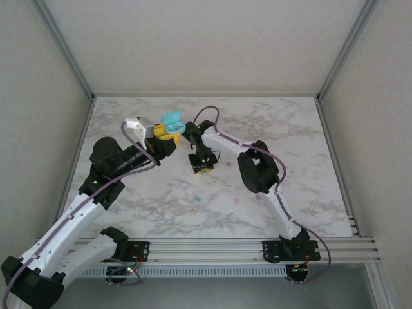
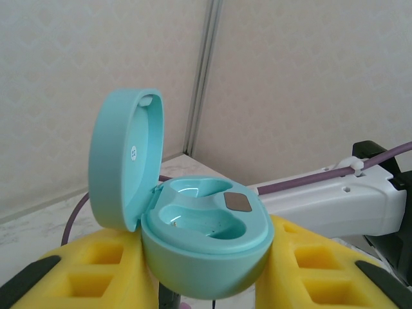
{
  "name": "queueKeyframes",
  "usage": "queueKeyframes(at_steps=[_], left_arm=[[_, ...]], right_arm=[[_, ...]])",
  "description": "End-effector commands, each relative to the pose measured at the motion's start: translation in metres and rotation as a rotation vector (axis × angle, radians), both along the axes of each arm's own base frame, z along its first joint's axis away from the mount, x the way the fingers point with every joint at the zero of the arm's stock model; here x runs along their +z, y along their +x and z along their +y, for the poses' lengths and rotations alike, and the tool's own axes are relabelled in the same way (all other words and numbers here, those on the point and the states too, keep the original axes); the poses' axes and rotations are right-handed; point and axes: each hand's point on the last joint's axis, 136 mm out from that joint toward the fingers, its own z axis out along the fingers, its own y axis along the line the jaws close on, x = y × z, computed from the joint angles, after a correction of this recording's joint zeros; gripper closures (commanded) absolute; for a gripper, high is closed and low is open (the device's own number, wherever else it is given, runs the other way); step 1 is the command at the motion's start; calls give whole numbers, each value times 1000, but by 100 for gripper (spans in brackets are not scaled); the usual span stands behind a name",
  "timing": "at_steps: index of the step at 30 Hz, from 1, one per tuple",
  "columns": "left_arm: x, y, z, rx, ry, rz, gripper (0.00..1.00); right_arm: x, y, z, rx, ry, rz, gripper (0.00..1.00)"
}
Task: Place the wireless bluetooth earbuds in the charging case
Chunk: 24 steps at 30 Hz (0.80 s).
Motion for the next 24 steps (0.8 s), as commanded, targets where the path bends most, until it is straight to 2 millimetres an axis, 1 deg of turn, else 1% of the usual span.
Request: queueKeyframes(at_steps=[1, 9, 11, 13, 15, 16, 17, 18, 20, 22, 24], left_arm=[[19, -2, 3, 5, -19, -42, 82], [17, -1, 2, 7, -15, -38, 82], [16, 0, 2, 6, -10, -36, 82], [15, 0, 2, 12, -7, -34, 82], [14, 1, 3, 17, -2, -31, 82], [14, 1, 3, 19, 0, -30, 82], [13, 1, 4, 25, 4, -30, 82], [12, 2, 5, 34, 8, -29, 82], [10, 3, 7, 48, 22, -31, 82], [8, 4, 8, 59, 43, -36, 82], [8, 6, 10, 71, 54, -42, 82]], right_arm=[[-7, 4, 1, -46, 17, 14, 71], [-5, 4, 0, -44, 18, 12, 80], [1, 5, 1, -41, 31, 2, 81], [15, 6, 5, -40, 73, -14, 82], [34, 6, 10, -46, 152, -23, 83], [47, 3, 16, -49, 216, -20, 84], [59, 9, 14, -76, 279, -21, 84], [76, 10, 18, -86, 368, -20, 84], [107, 9, 18, -112, 523, -7, 84], [143, 5, 20, -115, 731, 50, 85], [175, -2, 18, -95, 900, 112, 84]])
